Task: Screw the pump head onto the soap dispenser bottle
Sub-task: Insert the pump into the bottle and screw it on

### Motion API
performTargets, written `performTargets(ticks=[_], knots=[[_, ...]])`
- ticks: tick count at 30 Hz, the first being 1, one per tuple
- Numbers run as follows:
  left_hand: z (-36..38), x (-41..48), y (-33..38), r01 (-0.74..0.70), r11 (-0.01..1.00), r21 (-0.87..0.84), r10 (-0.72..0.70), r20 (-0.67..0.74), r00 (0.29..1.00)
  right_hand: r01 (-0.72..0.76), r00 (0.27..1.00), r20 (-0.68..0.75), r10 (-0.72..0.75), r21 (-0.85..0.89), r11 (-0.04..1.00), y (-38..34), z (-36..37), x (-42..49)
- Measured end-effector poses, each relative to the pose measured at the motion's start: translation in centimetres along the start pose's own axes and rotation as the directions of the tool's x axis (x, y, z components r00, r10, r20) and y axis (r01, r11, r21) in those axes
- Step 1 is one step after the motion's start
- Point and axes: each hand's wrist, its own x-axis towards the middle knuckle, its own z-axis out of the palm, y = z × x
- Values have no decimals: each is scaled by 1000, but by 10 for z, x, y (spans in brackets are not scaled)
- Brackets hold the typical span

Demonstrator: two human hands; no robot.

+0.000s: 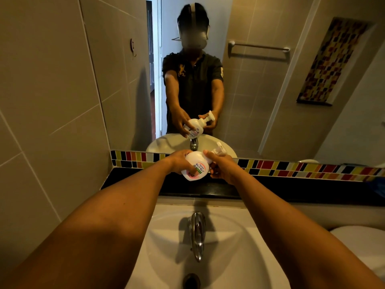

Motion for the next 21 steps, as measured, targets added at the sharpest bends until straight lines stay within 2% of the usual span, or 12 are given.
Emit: performTargets(ticks=[5,11,16,21], knots=[[-2,0,-3,5,1000,-2,-5,-5,1000,-19,994,107,18,1,1000,2,-6,-1],[-1,1,-1,-3,1000,3,3,-3,1000,-10,999,36,9,10,1000,1,-4,-1],[-3,2,0,-7,1000,11,7,-4,1000,-21,993,119,16,46,999,0,-7,-2],[-5,1,0,-1,1000,-3,1,-22,1000,-6,995,103,2,37,999,0,-9,0]])
